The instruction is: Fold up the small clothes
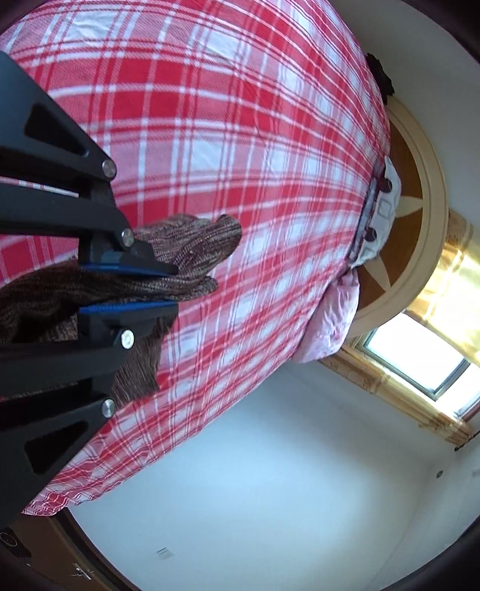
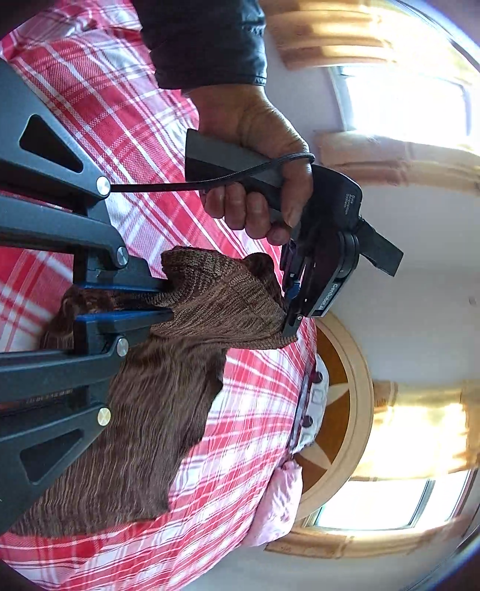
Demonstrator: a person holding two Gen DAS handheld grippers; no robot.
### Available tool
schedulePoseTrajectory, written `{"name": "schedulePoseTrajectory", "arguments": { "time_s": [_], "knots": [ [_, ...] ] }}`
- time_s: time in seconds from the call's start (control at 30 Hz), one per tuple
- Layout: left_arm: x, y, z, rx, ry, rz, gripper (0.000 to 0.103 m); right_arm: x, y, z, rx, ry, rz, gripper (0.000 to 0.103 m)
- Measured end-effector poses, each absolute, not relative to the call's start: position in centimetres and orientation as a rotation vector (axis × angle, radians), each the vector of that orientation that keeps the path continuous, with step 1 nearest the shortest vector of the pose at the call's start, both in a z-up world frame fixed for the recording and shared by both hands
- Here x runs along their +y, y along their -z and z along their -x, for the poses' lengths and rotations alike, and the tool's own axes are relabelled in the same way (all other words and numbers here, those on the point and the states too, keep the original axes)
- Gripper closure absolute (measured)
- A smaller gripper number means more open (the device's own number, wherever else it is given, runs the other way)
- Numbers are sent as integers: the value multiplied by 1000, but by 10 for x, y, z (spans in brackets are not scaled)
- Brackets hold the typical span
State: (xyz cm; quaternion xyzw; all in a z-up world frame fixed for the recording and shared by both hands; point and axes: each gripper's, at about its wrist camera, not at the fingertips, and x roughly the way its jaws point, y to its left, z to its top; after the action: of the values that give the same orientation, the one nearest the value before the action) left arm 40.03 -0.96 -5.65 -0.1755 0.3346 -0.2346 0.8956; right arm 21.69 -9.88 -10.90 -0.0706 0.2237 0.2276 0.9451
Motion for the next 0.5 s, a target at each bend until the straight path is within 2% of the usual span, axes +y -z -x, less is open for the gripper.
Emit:
{"name": "schedulePoseTrajectory", "arguments": {
  "time_s": [0.5],
  "knots": [
    [-126, 61, -423, 745, 585, 250, 90, -211, 119, -228, 530, -360, -128, 95]
  ]
}}
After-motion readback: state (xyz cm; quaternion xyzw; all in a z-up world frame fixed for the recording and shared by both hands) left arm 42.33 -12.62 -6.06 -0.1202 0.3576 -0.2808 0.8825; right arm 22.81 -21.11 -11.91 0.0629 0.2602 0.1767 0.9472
